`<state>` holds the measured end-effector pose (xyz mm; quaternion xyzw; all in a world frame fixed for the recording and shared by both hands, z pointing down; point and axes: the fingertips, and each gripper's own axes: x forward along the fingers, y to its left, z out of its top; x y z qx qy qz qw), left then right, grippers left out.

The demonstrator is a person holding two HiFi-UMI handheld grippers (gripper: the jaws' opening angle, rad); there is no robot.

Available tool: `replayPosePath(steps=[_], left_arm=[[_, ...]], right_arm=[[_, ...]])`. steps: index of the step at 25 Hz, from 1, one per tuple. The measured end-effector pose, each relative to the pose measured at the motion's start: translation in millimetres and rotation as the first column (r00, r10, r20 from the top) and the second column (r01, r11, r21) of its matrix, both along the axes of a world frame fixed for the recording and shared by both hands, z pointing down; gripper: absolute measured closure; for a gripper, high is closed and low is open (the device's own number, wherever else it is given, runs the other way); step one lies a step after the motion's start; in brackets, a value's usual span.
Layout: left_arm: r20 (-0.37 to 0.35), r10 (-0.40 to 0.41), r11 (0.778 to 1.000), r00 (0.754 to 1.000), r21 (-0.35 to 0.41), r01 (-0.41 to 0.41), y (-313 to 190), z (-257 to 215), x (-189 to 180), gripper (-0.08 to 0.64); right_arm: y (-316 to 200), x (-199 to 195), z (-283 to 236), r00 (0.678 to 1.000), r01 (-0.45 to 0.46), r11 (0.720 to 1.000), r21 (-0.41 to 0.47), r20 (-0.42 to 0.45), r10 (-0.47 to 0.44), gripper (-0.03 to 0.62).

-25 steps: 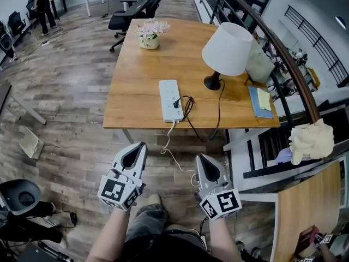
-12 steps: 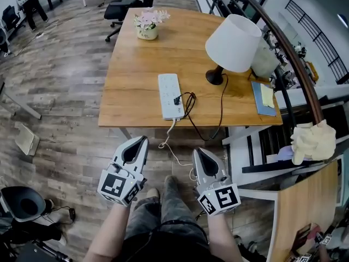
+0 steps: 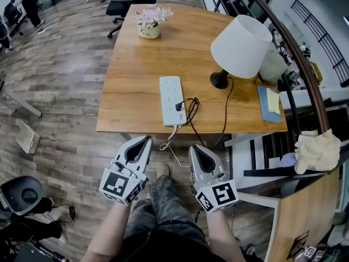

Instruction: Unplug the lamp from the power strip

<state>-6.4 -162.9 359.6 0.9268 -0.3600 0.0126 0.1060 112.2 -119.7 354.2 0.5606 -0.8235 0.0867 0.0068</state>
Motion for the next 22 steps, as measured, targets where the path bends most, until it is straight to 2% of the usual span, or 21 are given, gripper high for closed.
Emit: replayPosePath(steps=[5, 14, 20, 22], left_arm=[[0.007, -0.008, 1.0, 1.0, -0.004, 0.008, -21, 14, 7, 0.565], [0.04, 0.014, 0.998, 0.999, -0.069, -0.011, -54, 38, 24, 0.563], [0.072, 0.035, 0.998, 0.997, -0.061, -0.031, -73, 53, 39, 0.565], [0.08, 0.051, 0.995, 0.995, -0.086, -0.045, -77, 57, 45, 0.563]], right_arm=[[-23, -8, 12, 0.999, 0.045, 0.999, -0.031, 0.003, -0.045, 0.584], [-66, -15, 33, 0.996, 0.082, 0.992, -0.093, -0.019, -0.084, 0.584], [-93, -14, 49, 0.996, 0.057, 0.989, -0.138, -0.058, -0.065, 0.584], [-102, -10, 58, 0.995, 0.028, 0.984, -0.174, -0.086, -0.043, 0.584]])
